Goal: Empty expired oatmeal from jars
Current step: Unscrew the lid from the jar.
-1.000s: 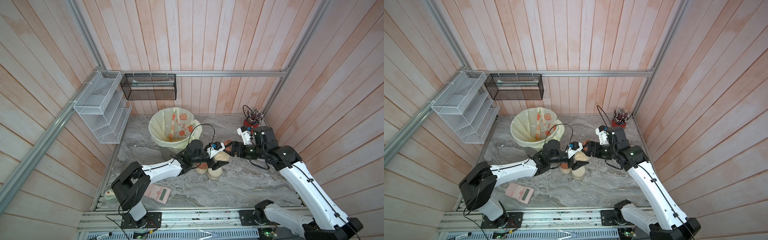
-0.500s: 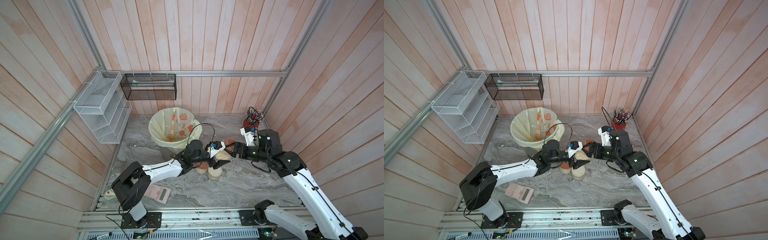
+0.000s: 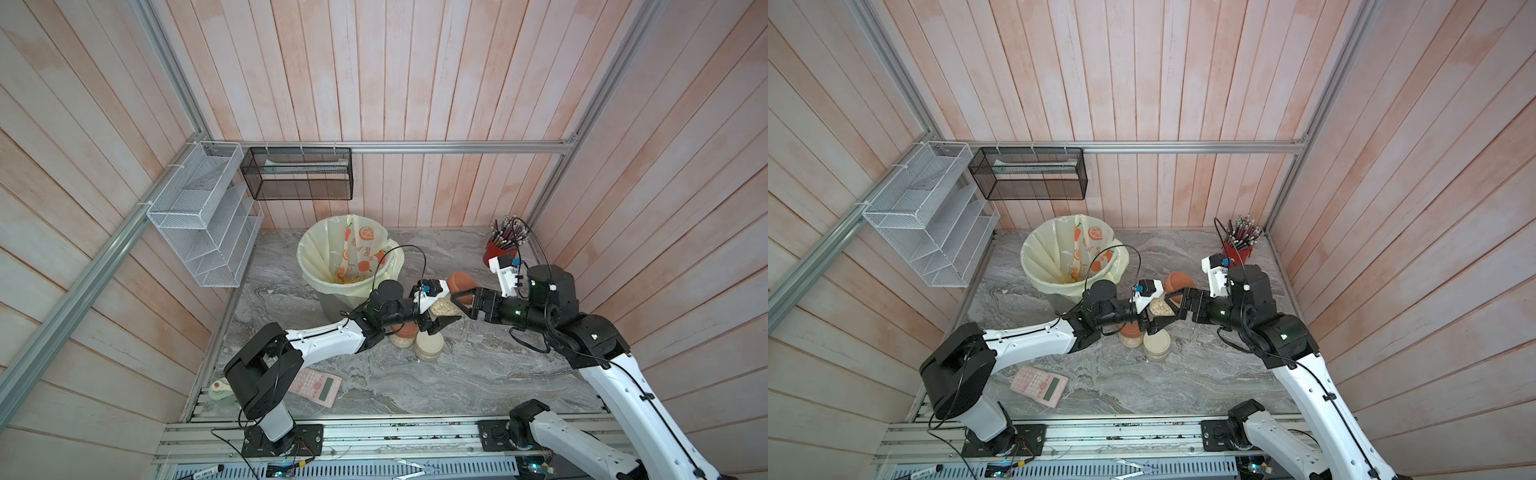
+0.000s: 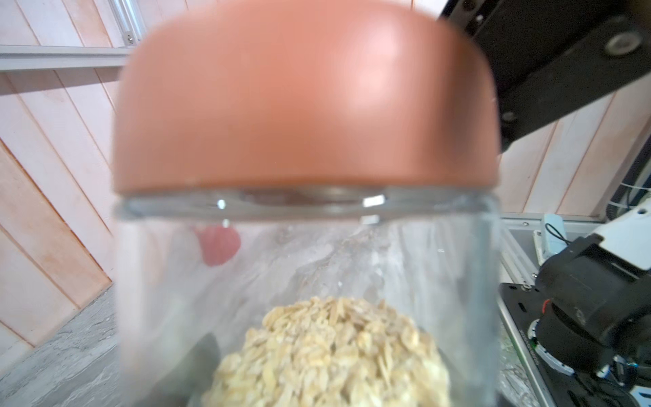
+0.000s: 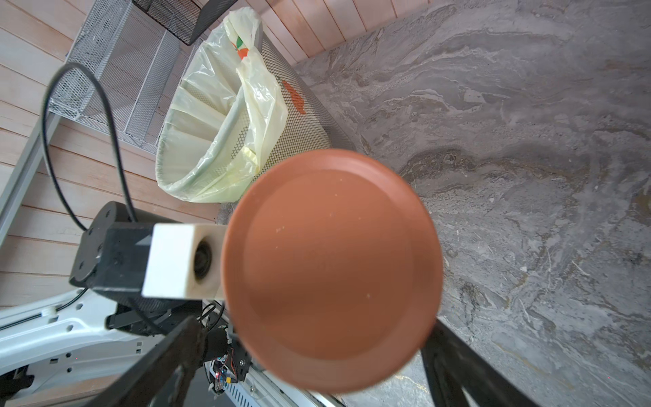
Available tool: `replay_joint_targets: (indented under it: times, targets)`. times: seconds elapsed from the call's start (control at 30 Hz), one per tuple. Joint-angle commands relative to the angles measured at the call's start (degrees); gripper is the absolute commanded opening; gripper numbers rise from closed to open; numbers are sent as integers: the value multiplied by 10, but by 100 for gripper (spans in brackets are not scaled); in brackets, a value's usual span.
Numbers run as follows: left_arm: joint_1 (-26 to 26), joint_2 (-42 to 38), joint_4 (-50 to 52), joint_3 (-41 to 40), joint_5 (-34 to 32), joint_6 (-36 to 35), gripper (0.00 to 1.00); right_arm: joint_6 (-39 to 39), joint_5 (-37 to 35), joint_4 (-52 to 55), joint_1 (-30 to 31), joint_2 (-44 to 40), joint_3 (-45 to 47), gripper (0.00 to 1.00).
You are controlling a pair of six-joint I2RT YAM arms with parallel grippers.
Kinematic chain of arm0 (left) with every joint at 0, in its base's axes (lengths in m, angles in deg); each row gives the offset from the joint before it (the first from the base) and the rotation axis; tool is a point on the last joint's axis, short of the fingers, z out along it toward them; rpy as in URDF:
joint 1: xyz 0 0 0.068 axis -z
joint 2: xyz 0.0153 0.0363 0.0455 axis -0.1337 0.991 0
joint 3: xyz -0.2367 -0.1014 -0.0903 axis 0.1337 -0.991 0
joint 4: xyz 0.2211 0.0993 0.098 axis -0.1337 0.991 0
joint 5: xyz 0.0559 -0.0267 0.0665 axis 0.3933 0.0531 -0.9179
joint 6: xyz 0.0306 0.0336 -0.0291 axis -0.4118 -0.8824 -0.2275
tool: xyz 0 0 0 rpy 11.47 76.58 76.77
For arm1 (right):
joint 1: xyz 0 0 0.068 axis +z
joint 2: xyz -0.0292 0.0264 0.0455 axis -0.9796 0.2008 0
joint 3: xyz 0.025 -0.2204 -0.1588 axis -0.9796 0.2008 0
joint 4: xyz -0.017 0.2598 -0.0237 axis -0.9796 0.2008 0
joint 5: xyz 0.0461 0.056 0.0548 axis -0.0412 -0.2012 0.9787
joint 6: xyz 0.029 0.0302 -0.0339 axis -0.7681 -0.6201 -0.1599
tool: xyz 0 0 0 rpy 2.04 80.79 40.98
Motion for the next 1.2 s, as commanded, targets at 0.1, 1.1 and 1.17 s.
replay_joint_targets:
  times: [0.1,1.1,1.17]
  targets:
    - [4,-33,-60,-11,-50,-36,24,-57,-38,19,3,-36,-25,98]
    - [24,-100,-48,-51,-199,-206,22,-88,22,150,-21,173,-221,98]
    - [25,-99,-48,-51,-199,-208,22,-84,23,149,-18,180,-225,98]
